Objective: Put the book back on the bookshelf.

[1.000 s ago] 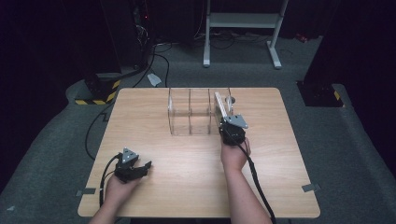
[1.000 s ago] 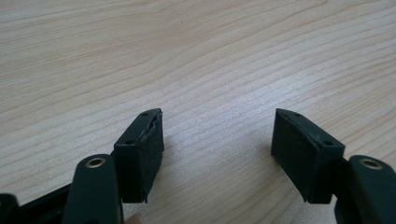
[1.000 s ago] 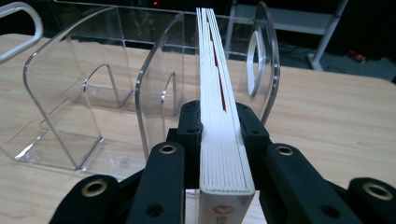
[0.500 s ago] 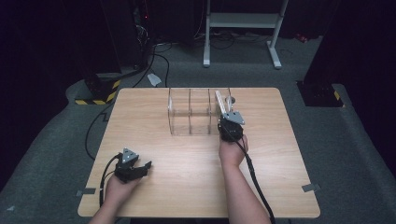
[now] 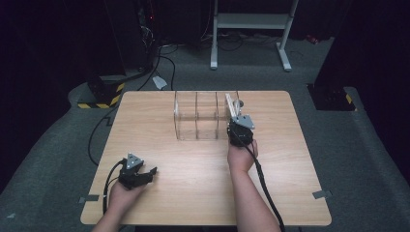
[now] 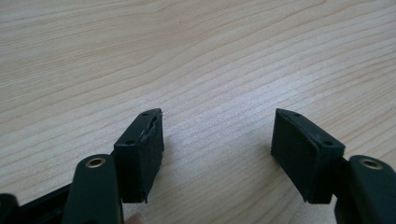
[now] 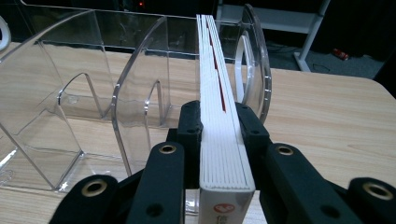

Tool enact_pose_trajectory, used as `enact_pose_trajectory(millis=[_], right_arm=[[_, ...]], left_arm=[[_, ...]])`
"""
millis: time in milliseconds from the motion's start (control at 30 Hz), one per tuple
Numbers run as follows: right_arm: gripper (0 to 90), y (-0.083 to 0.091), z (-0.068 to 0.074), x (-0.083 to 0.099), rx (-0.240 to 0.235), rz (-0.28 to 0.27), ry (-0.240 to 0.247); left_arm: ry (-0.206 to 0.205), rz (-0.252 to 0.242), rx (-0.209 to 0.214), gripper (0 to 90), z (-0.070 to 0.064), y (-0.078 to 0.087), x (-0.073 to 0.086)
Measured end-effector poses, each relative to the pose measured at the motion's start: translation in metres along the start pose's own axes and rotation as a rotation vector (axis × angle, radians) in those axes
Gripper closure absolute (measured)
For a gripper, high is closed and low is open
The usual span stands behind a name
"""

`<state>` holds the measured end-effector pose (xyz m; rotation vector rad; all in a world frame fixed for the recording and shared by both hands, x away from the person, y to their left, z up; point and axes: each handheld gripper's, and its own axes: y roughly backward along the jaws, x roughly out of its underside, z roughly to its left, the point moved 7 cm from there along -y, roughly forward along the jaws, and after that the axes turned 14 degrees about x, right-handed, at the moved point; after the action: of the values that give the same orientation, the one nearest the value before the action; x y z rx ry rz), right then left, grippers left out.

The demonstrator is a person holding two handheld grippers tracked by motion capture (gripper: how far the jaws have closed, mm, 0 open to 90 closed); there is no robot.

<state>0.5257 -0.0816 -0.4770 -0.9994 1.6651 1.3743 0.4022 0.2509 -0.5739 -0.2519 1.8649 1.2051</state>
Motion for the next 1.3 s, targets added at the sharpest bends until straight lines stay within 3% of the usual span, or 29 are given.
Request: enact_pose_trajectory(millis=[800, 1100, 1300], right_arm=[[74.0, 0.0, -0.001, 0.004, 0.021, -0.002, -0.029], [65.9, 0.004, -0.004, 0.003, 0.001, -0.026, -0.032], [58.6, 0.009, -0.007, 0.003, -0.024, -0.014, -0.038]], left_arm=[[0.0, 0.0, 0.007, 34.3, -0.001, 0.0, 0.0], [0.004, -0.001, 0.007, 34.3, -0.001, 0.0, 0.0], [0.005, -0.002, 0.007, 34.3, -0.001, 0.0, 0.0]])
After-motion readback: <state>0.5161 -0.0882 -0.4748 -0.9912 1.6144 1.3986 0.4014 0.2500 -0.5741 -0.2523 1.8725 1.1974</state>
